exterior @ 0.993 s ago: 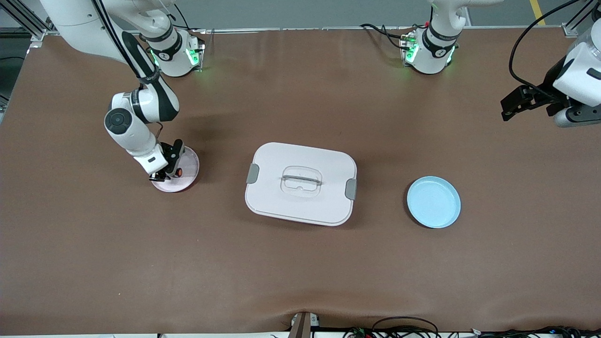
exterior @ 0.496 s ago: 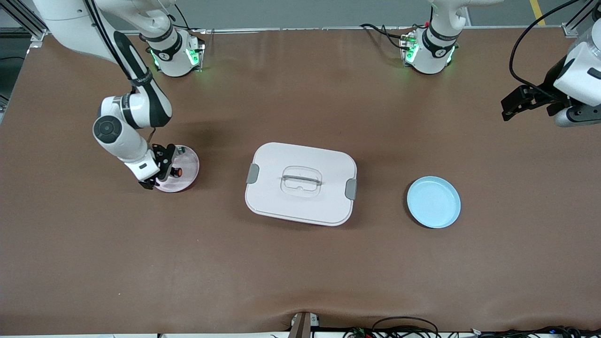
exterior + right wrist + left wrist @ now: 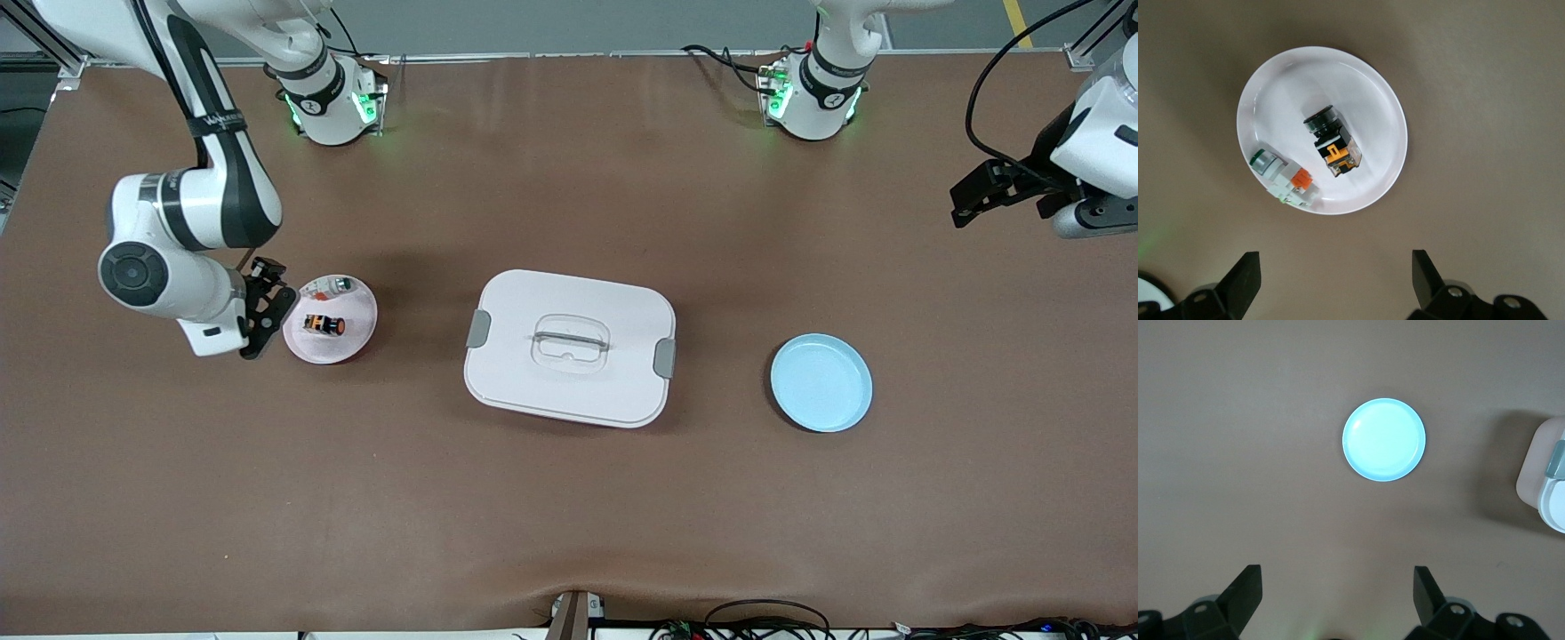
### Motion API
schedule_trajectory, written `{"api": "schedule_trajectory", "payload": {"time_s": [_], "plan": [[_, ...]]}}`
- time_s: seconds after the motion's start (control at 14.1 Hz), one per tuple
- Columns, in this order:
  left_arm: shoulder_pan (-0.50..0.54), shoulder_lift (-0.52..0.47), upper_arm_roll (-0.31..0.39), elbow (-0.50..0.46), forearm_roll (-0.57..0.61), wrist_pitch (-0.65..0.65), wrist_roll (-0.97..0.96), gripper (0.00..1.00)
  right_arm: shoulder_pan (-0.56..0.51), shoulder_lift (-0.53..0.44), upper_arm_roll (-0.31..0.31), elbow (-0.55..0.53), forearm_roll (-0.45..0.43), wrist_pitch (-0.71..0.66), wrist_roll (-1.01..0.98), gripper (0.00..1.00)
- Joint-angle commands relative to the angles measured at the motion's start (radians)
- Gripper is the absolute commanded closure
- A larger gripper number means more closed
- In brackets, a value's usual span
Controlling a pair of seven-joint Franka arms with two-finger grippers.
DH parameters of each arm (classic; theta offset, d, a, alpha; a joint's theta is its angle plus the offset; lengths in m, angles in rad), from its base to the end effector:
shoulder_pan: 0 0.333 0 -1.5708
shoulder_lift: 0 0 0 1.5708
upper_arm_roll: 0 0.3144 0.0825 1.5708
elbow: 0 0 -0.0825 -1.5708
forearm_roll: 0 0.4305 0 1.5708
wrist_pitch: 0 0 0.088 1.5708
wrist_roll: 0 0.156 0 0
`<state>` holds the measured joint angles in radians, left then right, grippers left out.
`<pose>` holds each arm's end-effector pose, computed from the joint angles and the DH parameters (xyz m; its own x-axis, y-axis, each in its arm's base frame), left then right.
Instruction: Transfer orange switch to right arm and place
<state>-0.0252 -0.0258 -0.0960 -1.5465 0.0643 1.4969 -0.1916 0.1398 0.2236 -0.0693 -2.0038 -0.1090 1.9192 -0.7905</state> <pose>0.5814 -0.0610 0.5956 0.9971 0.0747 -0.0106 0.0738 -0.9948 -0.0700 0.5780 0.0278 0.2495 0.5682 0.7713 -0.2867 0.7700 -0.6213 -0.1454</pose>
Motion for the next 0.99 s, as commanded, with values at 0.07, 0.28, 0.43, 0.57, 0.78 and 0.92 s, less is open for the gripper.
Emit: {"api": "schedule_trajectory", "payload": {"time_s": [0.07, 0.28, 0.43, 0.57, 0.78, 0.92], "plan": [[0.001, -0.025, 0.007, -0.007, -0.014, 0.003, 0.023, 0.00, 0.023, 0.002, 0.009, 0.091, -0.004, -0.142, 0.271, 0.00], [0.001, -0.026, 0.007, -0.007, -0.014, -0.010, 0.023, 0.00, 0.035, 0.002, 0.008, 0.233, -0.001, -0.299, 0.405, 0.00], [0.001, -0.026, 0.007, -0.007, -0.014, -0.012, 0.023, 0.00, 0.026, 0.002, 0.002, 0.315, -0.001, -0.374, 0.409, 0.00], [0.001, -0.028, 0.007, -0.007, -0.014, -0.013, 0.023, 0.00, 0.006, -0.001, 0.000, 0.367, -0.001, -0.419, 0.410, 0.00], [0.001, -0.028, 0.007, -0.006, -0.014, -0.024, 0.023, 0.00, -0.034, -0.032, 0.000, 0.398, 0.034, -0.450, 0.474, 0.00], [0.001, -0.028, 0.006, -0.006, -0.014, -0.026, 0.024, 0.00, -0.054, -0.044, 0.000, 0.425, 0.078, -0.454, 0.543, 0.00]]}}
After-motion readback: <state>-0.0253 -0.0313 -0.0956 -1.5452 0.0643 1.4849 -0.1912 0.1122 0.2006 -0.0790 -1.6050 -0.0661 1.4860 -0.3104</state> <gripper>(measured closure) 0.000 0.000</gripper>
